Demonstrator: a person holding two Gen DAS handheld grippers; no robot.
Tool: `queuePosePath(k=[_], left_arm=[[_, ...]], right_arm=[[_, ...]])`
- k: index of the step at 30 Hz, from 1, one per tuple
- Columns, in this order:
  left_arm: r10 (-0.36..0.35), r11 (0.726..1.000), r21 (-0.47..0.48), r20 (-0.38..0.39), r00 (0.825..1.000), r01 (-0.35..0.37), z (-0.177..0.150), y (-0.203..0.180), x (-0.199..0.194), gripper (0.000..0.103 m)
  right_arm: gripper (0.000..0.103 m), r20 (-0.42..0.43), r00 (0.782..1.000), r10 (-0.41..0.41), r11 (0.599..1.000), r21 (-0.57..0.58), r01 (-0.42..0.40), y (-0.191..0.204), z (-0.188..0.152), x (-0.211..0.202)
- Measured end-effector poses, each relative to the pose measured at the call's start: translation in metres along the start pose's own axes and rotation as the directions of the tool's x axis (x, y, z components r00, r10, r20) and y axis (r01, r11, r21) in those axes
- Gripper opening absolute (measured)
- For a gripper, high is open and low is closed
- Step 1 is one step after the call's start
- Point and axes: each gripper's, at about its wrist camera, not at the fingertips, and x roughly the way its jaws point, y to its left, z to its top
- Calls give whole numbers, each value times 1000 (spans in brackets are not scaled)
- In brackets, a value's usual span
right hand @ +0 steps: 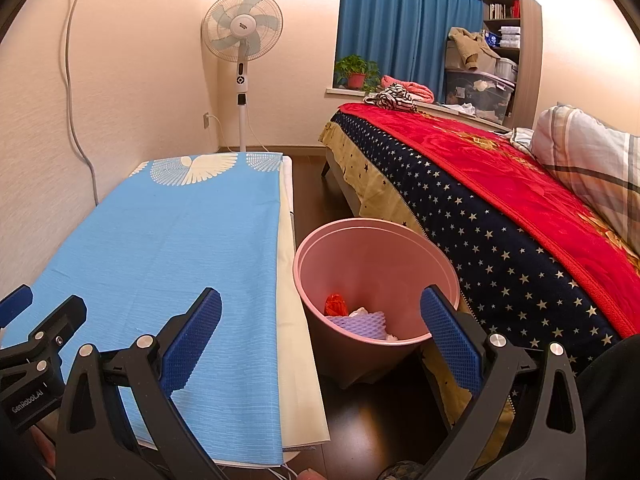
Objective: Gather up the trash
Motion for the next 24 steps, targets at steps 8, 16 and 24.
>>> queuePosePath(k=[8,16,24], left_arm=[[2,1000,-3,-1,1000,-2,0,0,1,95],[1,1000,-11,-10,1000,-1,3,0,4,95],[14,1000,-19,-12,1000,-15,4,1,6,95]], right_arm=[[98,-3,1000,-1,1000,1,1,-2,-2,0],[98,-11,1000,-3,1000,-4,3,-1,-4,3],[98,-17,1000,-4,1000,-4,4,-1,-5,4]])
